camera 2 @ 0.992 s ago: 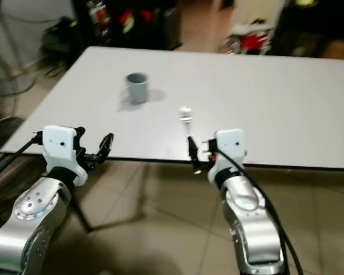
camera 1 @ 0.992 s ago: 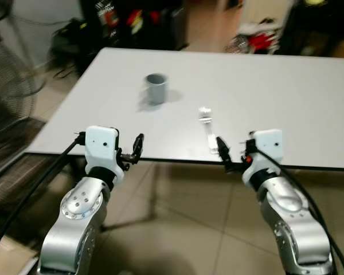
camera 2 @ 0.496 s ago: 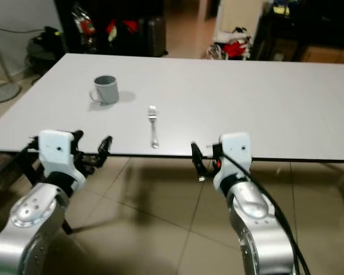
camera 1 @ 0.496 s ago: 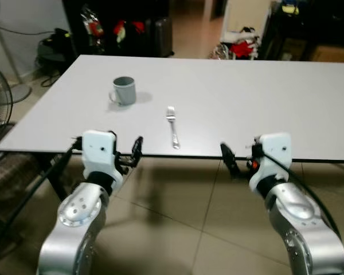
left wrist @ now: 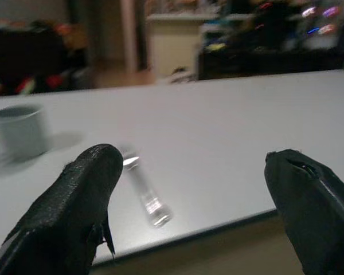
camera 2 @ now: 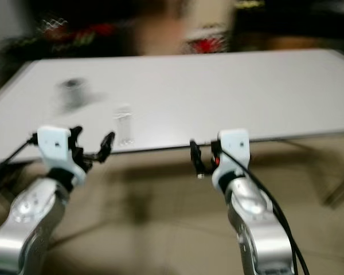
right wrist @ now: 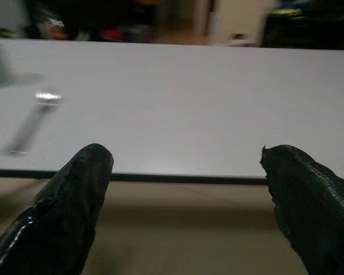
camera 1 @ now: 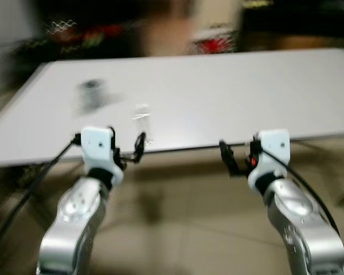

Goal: Setting the table

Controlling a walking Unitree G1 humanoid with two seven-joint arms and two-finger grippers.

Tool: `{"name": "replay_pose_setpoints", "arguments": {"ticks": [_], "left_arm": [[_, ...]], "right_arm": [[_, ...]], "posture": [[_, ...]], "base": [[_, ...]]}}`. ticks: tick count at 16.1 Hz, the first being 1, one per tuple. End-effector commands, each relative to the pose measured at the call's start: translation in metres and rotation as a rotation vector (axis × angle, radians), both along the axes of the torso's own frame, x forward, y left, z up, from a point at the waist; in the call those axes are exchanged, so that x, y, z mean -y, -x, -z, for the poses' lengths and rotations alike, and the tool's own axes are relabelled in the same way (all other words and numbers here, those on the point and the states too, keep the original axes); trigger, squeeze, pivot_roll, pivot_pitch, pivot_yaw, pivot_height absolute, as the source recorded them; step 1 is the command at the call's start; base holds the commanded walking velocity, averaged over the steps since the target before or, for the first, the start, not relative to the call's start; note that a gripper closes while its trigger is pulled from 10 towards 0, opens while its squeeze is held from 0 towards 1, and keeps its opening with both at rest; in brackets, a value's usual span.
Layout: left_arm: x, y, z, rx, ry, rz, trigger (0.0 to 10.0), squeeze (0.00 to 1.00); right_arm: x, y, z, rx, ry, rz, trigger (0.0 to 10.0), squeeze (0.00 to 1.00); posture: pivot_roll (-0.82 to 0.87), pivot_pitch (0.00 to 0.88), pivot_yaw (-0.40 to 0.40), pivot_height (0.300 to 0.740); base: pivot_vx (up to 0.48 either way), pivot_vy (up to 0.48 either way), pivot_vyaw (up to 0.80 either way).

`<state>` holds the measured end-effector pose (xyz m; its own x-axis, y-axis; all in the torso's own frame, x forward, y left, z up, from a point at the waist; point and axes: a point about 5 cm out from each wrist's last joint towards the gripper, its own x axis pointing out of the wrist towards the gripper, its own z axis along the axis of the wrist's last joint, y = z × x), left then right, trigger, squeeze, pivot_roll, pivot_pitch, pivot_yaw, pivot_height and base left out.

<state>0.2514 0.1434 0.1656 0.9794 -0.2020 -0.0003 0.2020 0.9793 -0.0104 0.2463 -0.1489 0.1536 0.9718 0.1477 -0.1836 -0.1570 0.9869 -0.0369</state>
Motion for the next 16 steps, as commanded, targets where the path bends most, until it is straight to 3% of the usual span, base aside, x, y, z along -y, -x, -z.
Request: {"name": "replay_pose_setpoints", "arguments": {"ticks": [1, 5, 7, 8, 12, 16], "left_arm": [[0.003, -0.001, 0.003, -0.015, -0.011, 0.007, 10.0, 0.95], [0.003, -0.004, 0.004, -0.018, -0.002, 0.002, 10.0, 0.89], [0.002, -0.006, 0.005, -0.026, -0.013, -0.019, 10.0, 0.69], [0.001, -0.006, 0.006, -0.031, -0.014, -0.022, 10.0, 0.66], [0.006, -0.007, 0.013, -0.062, -0.017, 0.009, 10.0, 0.64], [0.0, -0.012, 0.018, -0.077, -0.021, -0.002, 10.0, 0.64]], "right_arm": [[-0.001, -0.004, -0.004, 0.008, 0.011, -0.019, 10.0, 0.0], [-0.005, -0.006, -0.004, 0.008, 0.016, -0.054, 10.0, 0.0], [-0.008, -0.006, -0.004, 0.006, 0.015, -0.081, 10.0, 0.0], [-0.008, -0.007, -0.003, 0.005, 0.015, -0.087, 10.0, 0.0], [-0.01, -0.005, 0.001, -0.004, 0.018, -0.095, 10.0, 0.0], [-0.013, 0.0, -0.002, 0.009, 0.032, -0.126, 10.0, 0.0]], "posture": [[-0.1, 0.0, 0.033, 0.74], [-0.1, 0.0, 0.028, 0.74], [-0.1, 0.0, 0.028, 0.74], [-0.09, 0.0, 0.03, 0.74], [-0.1, 0.0, 0.047, 0.74], [-0.13, 0.0, 0.067, 0.74]], "base": [[0.36, 0.0, 0.0], [0.358, 0.0, 0.0], [0.356, 0.0, 0.0], [0.349, 0.0, 0.0], [0.344, 0.0, 0.0], [0.343, 0.0, 0.0]]}}
